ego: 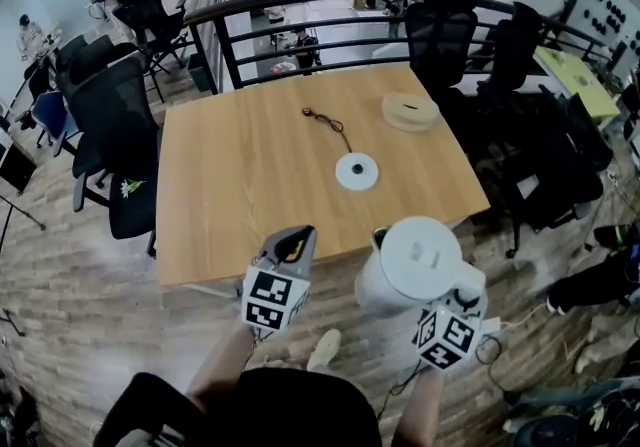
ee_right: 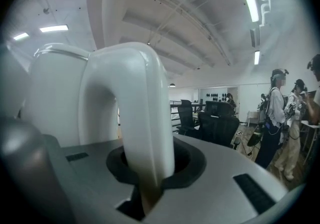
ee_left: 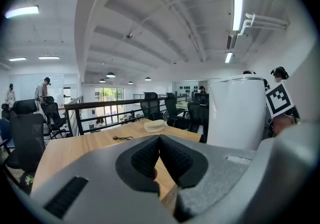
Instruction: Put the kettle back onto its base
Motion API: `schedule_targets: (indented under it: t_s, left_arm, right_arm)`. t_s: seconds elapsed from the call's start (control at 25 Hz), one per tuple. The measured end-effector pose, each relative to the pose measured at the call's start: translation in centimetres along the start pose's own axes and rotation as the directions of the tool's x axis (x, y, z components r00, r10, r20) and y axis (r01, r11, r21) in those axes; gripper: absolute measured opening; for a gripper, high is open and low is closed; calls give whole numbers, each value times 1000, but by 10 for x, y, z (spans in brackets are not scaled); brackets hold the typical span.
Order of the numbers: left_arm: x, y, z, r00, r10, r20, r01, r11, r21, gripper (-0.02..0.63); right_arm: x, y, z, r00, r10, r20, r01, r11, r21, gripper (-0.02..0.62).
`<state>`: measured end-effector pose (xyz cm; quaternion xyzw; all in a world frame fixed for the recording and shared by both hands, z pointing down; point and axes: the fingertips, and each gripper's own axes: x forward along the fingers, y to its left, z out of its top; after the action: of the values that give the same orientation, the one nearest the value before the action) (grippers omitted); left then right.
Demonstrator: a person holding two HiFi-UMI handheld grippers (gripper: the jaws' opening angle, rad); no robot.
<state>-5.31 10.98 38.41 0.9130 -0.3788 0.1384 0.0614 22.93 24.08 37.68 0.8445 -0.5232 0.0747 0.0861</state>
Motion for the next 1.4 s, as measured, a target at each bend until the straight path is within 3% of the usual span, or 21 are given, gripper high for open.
schedule_targets:
  t_s: [0.6,0.96,1.4]
  left_arm:
    - [46,21,9,994,106,-5,-106,994,-26,3]
    - [81,61,15,990,139,-5,-140,990,-37,3]
    - [160,125,19,991,133,-25,-134,989,-57,3]
  right_arm:
    - [91,7,20,995,99,26,-99,995,-18,55]
    - [149,34,36,991,128,41,-127,992,-22,55]
    - [241,72,44,987,134,91,-132,991,-32,57]
